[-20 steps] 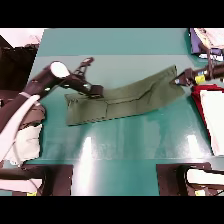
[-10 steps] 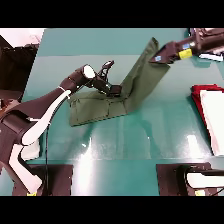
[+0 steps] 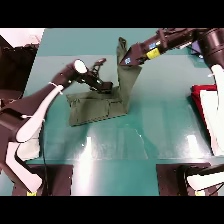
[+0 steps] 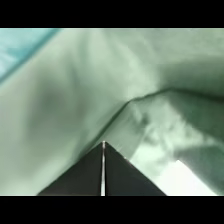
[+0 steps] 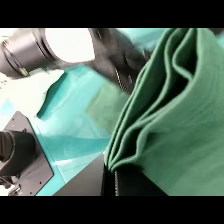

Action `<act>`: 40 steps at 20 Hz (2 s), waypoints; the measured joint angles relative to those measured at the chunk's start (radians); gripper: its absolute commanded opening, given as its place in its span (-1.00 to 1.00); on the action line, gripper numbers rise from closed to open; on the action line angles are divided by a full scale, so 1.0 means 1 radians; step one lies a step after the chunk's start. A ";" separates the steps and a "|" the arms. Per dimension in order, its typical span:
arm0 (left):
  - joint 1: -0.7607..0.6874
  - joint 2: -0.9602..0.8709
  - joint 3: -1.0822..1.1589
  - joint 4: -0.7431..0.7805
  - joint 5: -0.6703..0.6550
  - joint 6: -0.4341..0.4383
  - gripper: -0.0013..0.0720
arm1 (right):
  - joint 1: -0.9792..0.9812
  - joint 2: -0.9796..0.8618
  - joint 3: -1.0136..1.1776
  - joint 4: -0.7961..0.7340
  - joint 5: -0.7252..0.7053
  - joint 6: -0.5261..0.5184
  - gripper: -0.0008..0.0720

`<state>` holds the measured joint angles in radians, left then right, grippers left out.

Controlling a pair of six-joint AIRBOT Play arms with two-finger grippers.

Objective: Fold the shirts.

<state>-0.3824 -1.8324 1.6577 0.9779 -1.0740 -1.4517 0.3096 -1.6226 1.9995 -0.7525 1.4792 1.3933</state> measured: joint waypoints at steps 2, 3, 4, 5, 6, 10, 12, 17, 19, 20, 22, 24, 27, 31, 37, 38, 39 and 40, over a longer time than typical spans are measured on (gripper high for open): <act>0.063 0.066 0.000 0.071 -0.035 -0.007 -0.88 | 0.036 -0.004 -0.015 0.001 -0.026 -0.006 -0.93; 0.095 0.105 0.001 0.103 -0.055 -0.009 -0.88 | 0.056 -0.006 -0.024 0.000 -0.043 -0.012 -0.93; 0.133 0.148 0.001 0.135 -0.072 -0.010 -0.88 | 0.074 -0.009 -0.031 0.000 -0.058 -0.017 -0.93; 0.170 0.195 0.001 0.167 -0.093 -0.011 -0.88 | 0.094 -0.015 -0.037 0.001 -0.075 -0.023 -0.93; 0.205 0.238 0.001 0.196 -0.108 -0.013 -0.88 | 0.113 -0.025 -0.040 0.001 -0.088 -0.027 -0.93; 0.327 0.401 0.001 0.283 -0.171 -0.013 -0.88 | 0.207 -0.099 -0.048 0.001 -0.157 -0.063 -0.92; 0.370 0.462 0.001 0.305 -0.195 -0.010 -0.88 | 0.263 -0.157 -0.039 0.000 -0.203 -0.089 -0.92; 0.410 0.529 0.001 0.324 -0.246 -0.009 -0.88 | 0.414 -0.331 0.059 0.003 -0.323 -0.142 0.80; 0.415 0.537 0.001 0.325 -0.266 -0.008 -0.88 | 0.445 -0.348 0.051 0.002 -0.341 -0.155 0.57; 0.415 0.540 0.001 0.325 -0.274 -0.007 -0.88 | 0.445 -0.340 0.031 -0.008 -0.342 -0.159 0.57; 0.419 0.543 0.001 0.327 -0.287 -0.006 -0.88 | 0.417 -0.301 -0.027 -0.042 -0.301 -0.164 0.57; 0.419 0.544 0.000 0.327 -0.297 -0.006 -0.88 | 0.352 -0.241 -0.114 -0.087 -0.245 -0.167 0.57; 0.420 0.546 -0.002 0.327 -0.304 -0.005 -0.88 | 0.197 -0.143 -0.282 -0.131 -0.197 -0.169 0.57; 0.419 0.546 -0.003 0.317 -0.309 -0.003 -0.88 | -0.020 -0.081 -0.481 -0.113 -0.219 -0.169 0.94; 0.419 0.546 -0.004 0.298 -0.311 -0.003 -0.88 | -0.143 -0.191 -0.600 0.127 -0.236 -0.209 0.94; 0.419 0.546 -0.004 0.297 -0.310 -0.003 -0.88 | -0.139 -0.220 -0.591 0.166 -0.229 -0.220 0.94; 0.420 0.546 -0.004 0.297 -0.310 -0.003 -0.88 | -0.128 -0.245 -0.575 0.202 -0.229 -0.227 0.94; 0.419 0.546 -0.004 0.296 -0.311 -0.002 -0.88 | -0.110 -0.272 -0.553 0.233 -0.224 -0.232 0.94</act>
<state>0.0368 -1.2869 1.6539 1.2739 -1.3846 -1.4532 0.1997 -1.8950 1.4464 -0.5194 1.2552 1.1610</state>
